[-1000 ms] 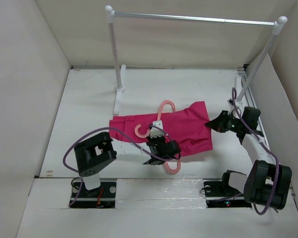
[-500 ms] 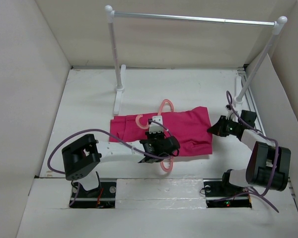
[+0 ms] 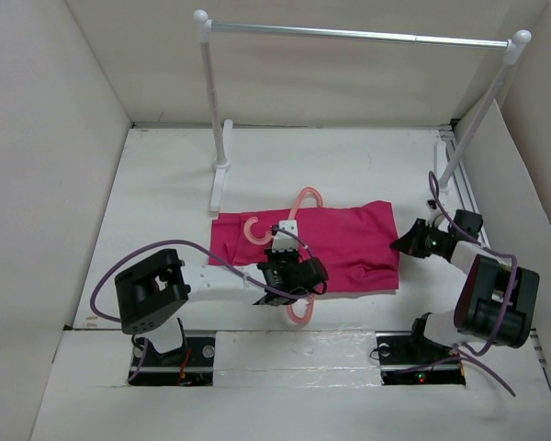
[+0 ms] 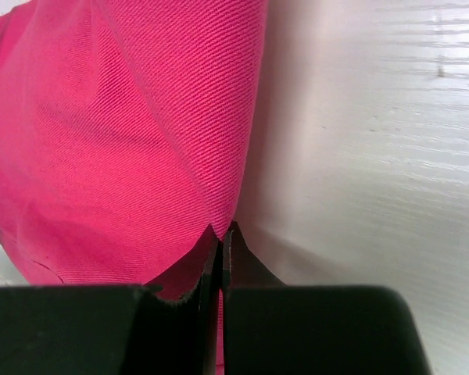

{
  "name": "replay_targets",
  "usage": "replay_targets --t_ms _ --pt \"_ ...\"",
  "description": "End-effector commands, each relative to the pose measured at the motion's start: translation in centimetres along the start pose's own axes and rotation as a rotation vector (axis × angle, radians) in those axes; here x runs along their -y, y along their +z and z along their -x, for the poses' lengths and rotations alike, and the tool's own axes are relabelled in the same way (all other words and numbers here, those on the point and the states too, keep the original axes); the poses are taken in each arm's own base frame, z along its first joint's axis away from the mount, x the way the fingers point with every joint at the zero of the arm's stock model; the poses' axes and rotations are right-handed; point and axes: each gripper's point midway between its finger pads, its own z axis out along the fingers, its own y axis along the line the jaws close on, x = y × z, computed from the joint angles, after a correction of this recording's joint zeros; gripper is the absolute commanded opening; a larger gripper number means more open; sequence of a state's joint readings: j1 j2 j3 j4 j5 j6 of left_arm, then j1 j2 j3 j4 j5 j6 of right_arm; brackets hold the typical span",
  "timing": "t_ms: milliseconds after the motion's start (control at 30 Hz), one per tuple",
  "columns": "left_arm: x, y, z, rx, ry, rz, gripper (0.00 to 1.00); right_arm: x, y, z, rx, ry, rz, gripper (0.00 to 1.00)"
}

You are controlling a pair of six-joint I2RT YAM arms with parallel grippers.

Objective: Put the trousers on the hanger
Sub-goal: Place trousers on hanger

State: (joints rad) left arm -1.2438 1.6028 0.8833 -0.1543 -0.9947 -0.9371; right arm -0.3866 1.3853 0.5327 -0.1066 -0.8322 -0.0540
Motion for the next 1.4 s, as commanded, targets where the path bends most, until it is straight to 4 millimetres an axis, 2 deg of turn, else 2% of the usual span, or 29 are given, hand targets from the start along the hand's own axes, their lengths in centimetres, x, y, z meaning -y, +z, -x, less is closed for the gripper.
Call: replay_targets --t_ms 0,67,167,233,367,400,467,533,600,633,667,700,767,800,833,867,900,967,1000,1067,1100,1133,1167,1200,1233,1267,1300,1333,1367 --pt "-2.5 0.3 0.2 0.043 0.068 0.081 0.00 1.2 -1.4 4.3 0.110 -0.131 -0.059 0.00" --pt "-2.2 0.1 0.7 0.045 0.033 0.078 0.00 1.6 -1.6 4.5 0.105 -0.136 -0.089 0.00" --pt "-1.1 -0.3 2.1 0.055 -0.013 0.042 0.00 1.9 -0.6 3.1 0.061 -0.129 -0.082 0.00" --pt "0.2 -1.0 3.5 0.073 -0.037 0.007 0.00 2.1 0.2 1.8 0.021 -0.109 -0.064 0.05" --pt "1.4 -1.9 6.3 0.112 -0.038 0.014 0.00 1.9 0.3 1.1 0.002 -0.115 -0.079 0.28" --pt "1.7 -2.3 6.8 0.122 -0.034 0.011 0.00 1.7 0.0 1.3 0.003 -0.119 -0.077 0.40" --pt "2.5 -3.4 9.1 0.151 -0.068 -0.005 0.00 0.0 -0.6 1.7 -0.006 -0.146 -0.058 0.52" --pt "3.2 -4.0 10.4 0.150 -0.089 -0.037 0.00 -2.3 -1.2 3.3 0.001 -0.233 -0.044 0.64" --pt "3.8 -4.9 12.1 0.158 -0.139 -0.091 0.00 -5.7 -3.2 5.1 0.049 -0.323 -0.049 0.71" --pt "4.0 -5.2 12.5 0.161 -0.152 -0.110 0.00 -8.3 -3.2 5.0 0.048 -0.378 0.000 0.73" --pt "4.4 -5.6 13.4 0.171 -0.187 -0.135 0.00 -9.8 -3.7 5.1 0.059 -0.409 0.008 0.74" --pt "4.5 -5.7 13.6 0.170 -0.195 -0.146 0.00 -12.2 -4.8 4.9 0.083 -0.424 0.035 0.75" --pt "5.1 -5.9 14.0 0.167 -0.202 -0.159 0.00 -16.1 -4.9 3.4 0.073 -0.476 0.119 0.76" --pt "5.6 -6.0 13.9 0.153 -0.202 -0.176 0.00 -18.0 -5.6 2.9 0.096 -0.434 0.162 0.77" --pt "6.0 -6.1 14.0 0.146 -0.213 -0.190 0.00 -18.7 -5.2 1.3 0.076 -0.406 0.195 0.78" --pt "6.5 -6.2 14.0 0.140 -0.230 -0.206 0.00 -21.1 -4.8 0.4 0.091 -0.434 0.278 0.79" --pt "7.0 -6.3 13.8 0.125 -0.242 -0.233 0.00 -22.6 -4.8 -0.3 0.103 -0.356 0.329 0.80" --pt "7.0 -6.4 13.9 0.132 -0.256 -0.248 0.00 -24.0 -3.3 -1.4 0.152 -0.323 0.403 0.81" --pt "6.8 -6.4 13.9 0.131 -0.257 -0.241 0.00 -26.1 -3.2 -2.6 0.134 -0.298 0.472 0.82" --pt "5.6 -7.2 15.4 0.145 -0.274 -0.228 0.00 -27.5 -0.8 -4.3 0.075 -0.323 0.461 0.84" --pt "5.6 -7.2 15.2 0.140 -0.252 -0.229 0.00 -29.0 -1.3 -4.2 0.089 -0.359 0.483 0.84" --pt "4.9 -7.1 15.8 0.145 -0.256 -0.224 0.00 -29.1 0.4 -5.4 0.026 -0.378 0.455 0.84" --pt "3.0 -7.2 17.7 0.151 -0.290 -0.224 0.00 -31.2 1.6 -4.8 0.029 -0.436 0.411 0.84" --pt "3.3 -7.3 17.6 0.140 -0.288 -0.238 0.00 -32.1 1.3 -5.9 0.007 -0.454 0.439 0.84" --pt "2.5 -7.2 17.8 0.136 -0.294 -0.238 0.00 -32.4 2.2 -6.2 -0.009 -0.473 0.408 0.84" --pt "1.6 -7.7 18.9 0.138 -0.324 -0.261 0.00 -31.6 4.3 -6.8 -0.035 -0.486 0.326 0.84" --pt "1.1 -7.5 19.4 0.115 -0.338 -0.288 0.00 -32.7 4.9 -6.3 -0.020 -0.483 0.315 0.83" --pt "0.3 -7.9 19.9 0.112 -0.359 -0.309 0.00 -32.9 5.7 -6.7 -0.031 -0.478 0.302 0.83" --pt "-0.3 -8.0 19.9 0.105 -0.364 -0.315 0.00 -31.9 7.6 -7.6 -0.054 -0.471 0.236 0.82"
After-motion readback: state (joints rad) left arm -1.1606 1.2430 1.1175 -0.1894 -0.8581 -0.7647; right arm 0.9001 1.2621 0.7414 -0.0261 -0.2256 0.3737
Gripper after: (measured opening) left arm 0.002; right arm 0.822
